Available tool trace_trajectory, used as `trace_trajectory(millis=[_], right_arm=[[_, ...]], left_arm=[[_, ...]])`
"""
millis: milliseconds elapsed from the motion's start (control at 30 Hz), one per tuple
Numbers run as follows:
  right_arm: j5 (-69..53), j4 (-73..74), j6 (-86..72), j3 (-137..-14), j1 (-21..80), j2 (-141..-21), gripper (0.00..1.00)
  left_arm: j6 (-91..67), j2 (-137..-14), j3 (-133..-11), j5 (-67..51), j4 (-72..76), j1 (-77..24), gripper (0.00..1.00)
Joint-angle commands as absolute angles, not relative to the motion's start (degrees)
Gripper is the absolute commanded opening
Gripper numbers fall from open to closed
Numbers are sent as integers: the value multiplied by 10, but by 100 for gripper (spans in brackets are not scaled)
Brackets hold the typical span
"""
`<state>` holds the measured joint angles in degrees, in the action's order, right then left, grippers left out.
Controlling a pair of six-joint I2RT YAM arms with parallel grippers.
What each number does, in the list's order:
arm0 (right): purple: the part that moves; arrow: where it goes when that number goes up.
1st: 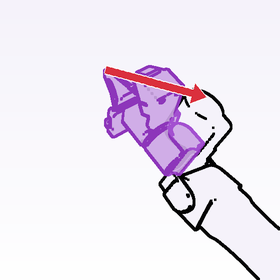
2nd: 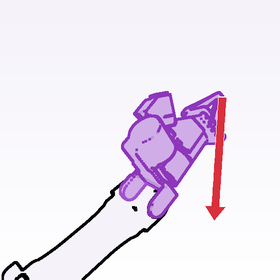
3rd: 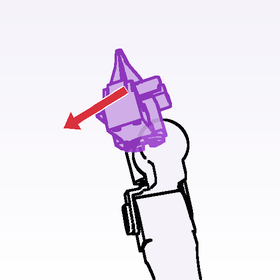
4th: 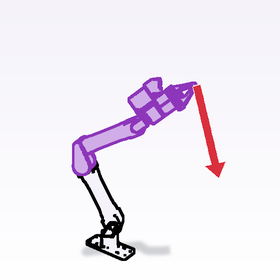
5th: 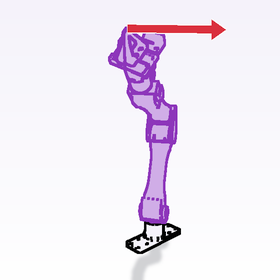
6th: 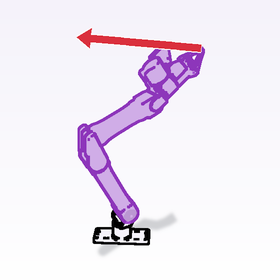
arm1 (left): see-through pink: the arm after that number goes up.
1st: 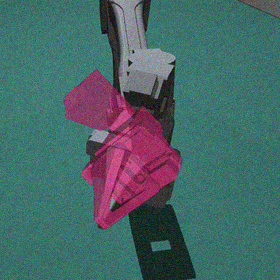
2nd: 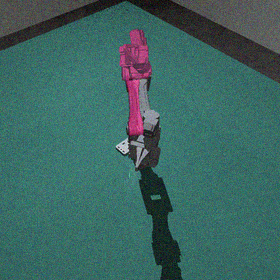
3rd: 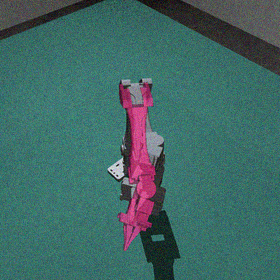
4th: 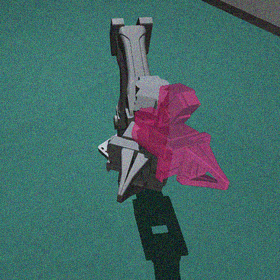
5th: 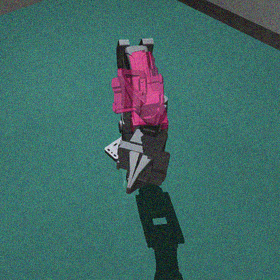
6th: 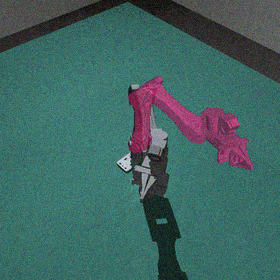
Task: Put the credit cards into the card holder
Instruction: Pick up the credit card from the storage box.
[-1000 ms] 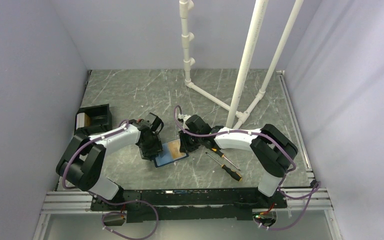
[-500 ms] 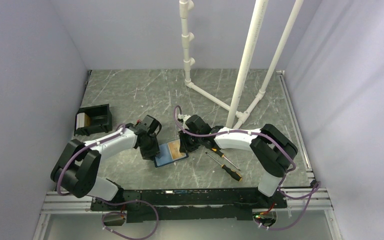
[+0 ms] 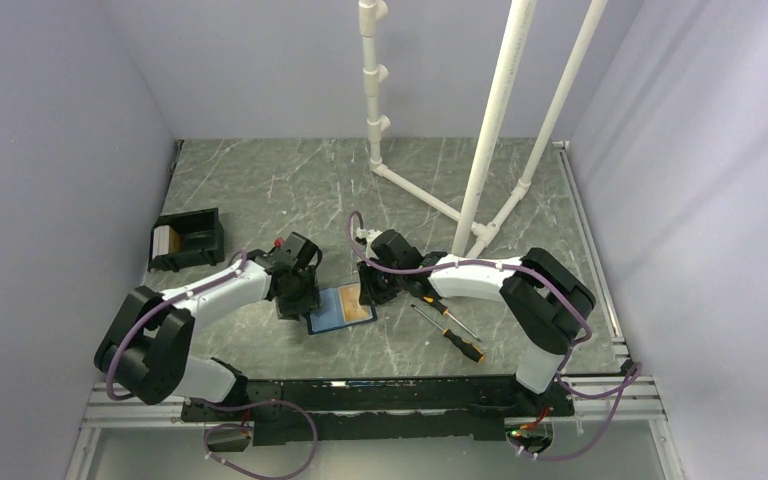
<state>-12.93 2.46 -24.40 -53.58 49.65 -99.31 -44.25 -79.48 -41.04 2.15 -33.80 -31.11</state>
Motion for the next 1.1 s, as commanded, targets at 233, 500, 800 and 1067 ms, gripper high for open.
trace_trajectory(millis=[233, 500, 800, 1067], right_arm=[[-128, 3, -234, -517, 497, -943, 19], [-165, -31, -247, -503, 498, -940, 19], [-181, -47, -253, -487, 497, -917, 19], [-201, -68, -262, -467, 494, -894, 19]], left_arm=[[-388, -667, -576, 17, -488, -277, 91], [-215, -662, -710, 141, -566, -45, 99], [-102, -842, -851, 241, -553, 85, 99], [-23, -995, -919, 215, -517, 176, 99]])
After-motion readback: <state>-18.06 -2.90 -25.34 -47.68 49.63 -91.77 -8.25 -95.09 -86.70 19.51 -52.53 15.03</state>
